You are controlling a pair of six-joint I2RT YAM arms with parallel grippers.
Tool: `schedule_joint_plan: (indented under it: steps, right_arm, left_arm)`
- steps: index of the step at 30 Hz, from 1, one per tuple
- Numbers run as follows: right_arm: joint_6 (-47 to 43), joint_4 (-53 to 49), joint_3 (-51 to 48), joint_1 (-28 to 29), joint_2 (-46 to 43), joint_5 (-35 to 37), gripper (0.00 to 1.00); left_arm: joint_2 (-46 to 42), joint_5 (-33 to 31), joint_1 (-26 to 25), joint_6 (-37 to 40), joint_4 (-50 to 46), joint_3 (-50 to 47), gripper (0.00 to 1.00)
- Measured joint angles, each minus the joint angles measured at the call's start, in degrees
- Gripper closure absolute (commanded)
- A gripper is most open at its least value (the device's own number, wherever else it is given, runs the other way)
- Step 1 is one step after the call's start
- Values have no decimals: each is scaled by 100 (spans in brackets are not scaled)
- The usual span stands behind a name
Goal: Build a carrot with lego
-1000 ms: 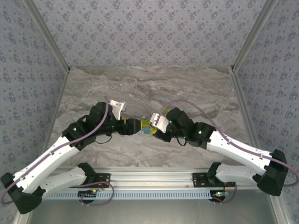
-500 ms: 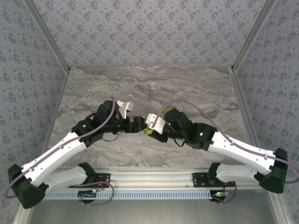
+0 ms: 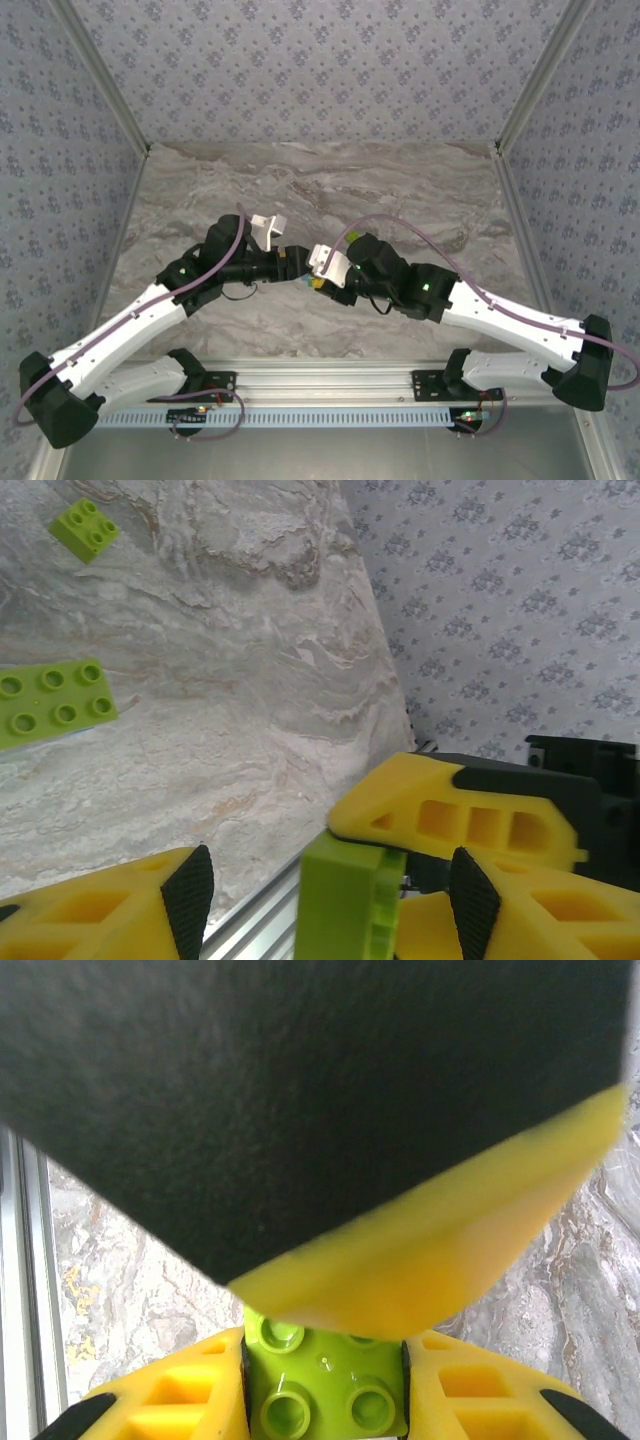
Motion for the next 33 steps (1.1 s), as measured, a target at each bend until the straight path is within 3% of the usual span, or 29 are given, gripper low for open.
schedule_joint_plan:
  steps: [11, 18, 33]
  right_arm:
    - [-83, 87, 59, 0, 133, 50, 67]
    - [-83, 72, 59, 0, 151, 151, 67]
    - [-131, 160, 59, -35, 264, 195, 67]
  left_arm:
    - [133, 313, 0, -199, 363, -140, 40]
    - [151, 450, 24, -323, 623, -278, 51]
    - [149, 623, 33, -378, 669, -492, 59]
